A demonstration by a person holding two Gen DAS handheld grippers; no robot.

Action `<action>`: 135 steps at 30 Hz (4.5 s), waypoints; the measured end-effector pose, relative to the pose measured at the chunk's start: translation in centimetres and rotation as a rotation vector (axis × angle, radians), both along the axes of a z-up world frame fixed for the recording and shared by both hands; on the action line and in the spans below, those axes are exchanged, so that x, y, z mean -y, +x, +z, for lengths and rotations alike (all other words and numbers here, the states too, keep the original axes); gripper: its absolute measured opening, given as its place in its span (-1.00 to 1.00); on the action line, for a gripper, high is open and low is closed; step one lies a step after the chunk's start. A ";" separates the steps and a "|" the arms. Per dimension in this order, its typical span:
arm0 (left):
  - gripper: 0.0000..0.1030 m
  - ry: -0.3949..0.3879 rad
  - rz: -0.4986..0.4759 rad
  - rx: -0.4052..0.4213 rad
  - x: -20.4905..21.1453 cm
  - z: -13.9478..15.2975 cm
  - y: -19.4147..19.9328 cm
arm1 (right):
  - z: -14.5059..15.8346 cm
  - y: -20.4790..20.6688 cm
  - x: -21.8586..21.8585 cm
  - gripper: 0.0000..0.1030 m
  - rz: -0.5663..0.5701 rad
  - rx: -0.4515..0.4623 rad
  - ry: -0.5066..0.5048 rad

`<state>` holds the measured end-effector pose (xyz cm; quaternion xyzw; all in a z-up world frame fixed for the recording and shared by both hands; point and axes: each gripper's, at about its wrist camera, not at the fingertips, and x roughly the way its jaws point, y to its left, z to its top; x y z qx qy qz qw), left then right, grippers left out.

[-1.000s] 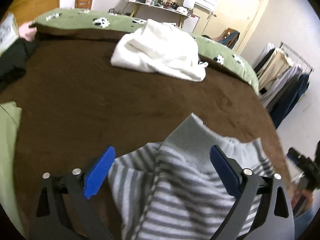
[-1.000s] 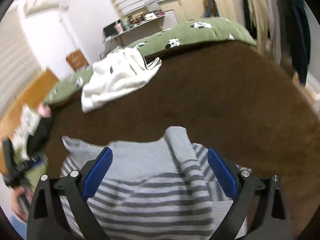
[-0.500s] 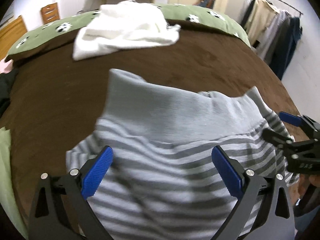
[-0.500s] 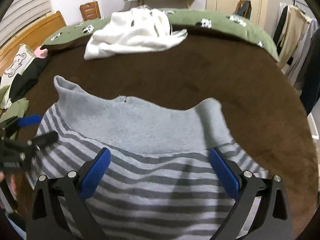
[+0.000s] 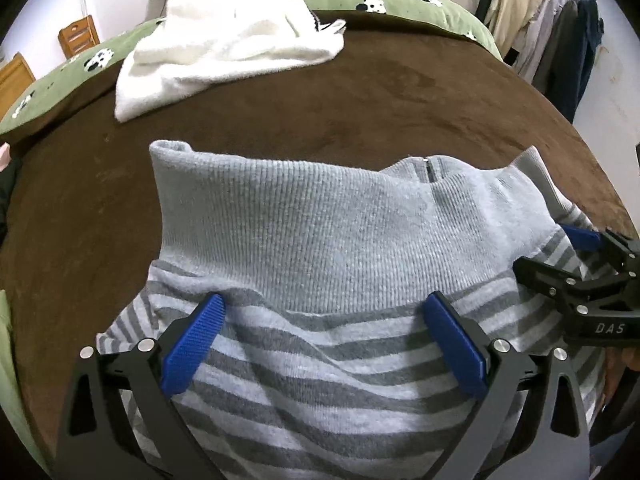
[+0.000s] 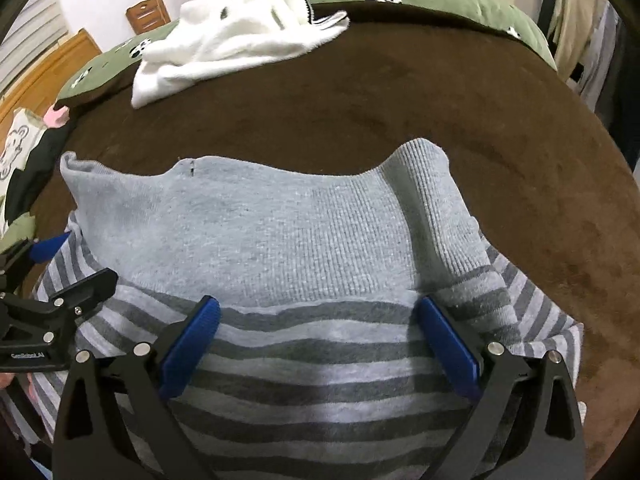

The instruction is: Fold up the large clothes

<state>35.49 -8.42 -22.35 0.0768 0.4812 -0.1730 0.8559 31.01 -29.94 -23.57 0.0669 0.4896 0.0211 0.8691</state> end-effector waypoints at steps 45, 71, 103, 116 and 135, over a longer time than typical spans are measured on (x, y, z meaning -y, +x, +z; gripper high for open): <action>0.89 -0.029 0.077 0.019 -0.9 0.3 -5.6 | 2.0 -19.6 7.3 0.89 -0.299 0.201 0.324; 0.90 0.029 0.052 -0.009 -0.1 -0.8 -4.8 | -2.3 -16.6 7.3 0.91 -0.375 0.196 0.473; 0.88 0.017 0.070 -0.009 -0.6 -0.3 -5.4 | 5.8 -14.7 3.4 -0.50 -0.203 0.327 0.409; 0.88 0.010 0.088 -0.004 -2.1 -0.4 -7.9 | 6.4 -14.4 3.2 -0.55 -0.197 0.339 0.461; 0.87 -0.083 0.138 0.060 -4.4 0.2 -9.2 | 13.1 -11.8 -5.3 -0.57 -0.031 0.366 0.397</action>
